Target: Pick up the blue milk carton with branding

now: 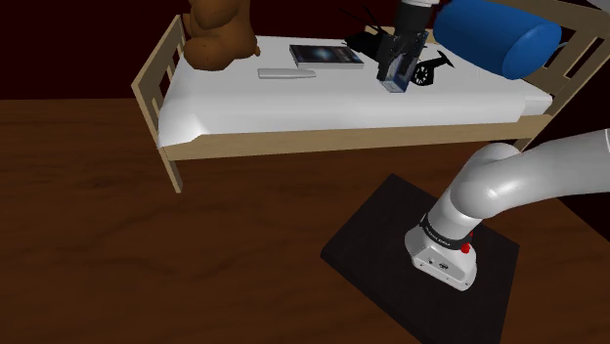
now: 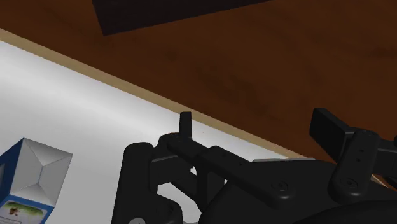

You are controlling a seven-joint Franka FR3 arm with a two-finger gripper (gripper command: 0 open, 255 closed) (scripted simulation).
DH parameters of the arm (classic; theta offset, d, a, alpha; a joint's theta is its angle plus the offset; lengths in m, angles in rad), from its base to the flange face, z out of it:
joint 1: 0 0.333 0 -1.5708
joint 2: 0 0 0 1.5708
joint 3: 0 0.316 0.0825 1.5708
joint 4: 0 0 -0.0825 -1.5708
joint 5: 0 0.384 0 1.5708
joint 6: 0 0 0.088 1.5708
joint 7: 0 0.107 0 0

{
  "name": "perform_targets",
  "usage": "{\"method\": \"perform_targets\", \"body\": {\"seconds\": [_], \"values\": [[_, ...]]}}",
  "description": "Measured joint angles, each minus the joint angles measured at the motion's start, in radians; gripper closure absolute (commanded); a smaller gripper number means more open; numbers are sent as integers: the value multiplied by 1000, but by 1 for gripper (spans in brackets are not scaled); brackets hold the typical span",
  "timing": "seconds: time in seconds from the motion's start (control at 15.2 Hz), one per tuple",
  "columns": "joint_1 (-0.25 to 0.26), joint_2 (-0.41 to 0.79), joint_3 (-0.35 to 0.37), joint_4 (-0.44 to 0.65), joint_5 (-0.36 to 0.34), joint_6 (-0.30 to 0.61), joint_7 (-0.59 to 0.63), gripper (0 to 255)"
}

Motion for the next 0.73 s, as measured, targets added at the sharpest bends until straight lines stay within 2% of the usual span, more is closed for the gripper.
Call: {"method": "perform_targets", "body": {"seconds": [0.53,0.73], "values": [[-60,166,-113,184,-66,-2,-73,0],[-80,257,-164,288,-81,-7,-112,0]]}}
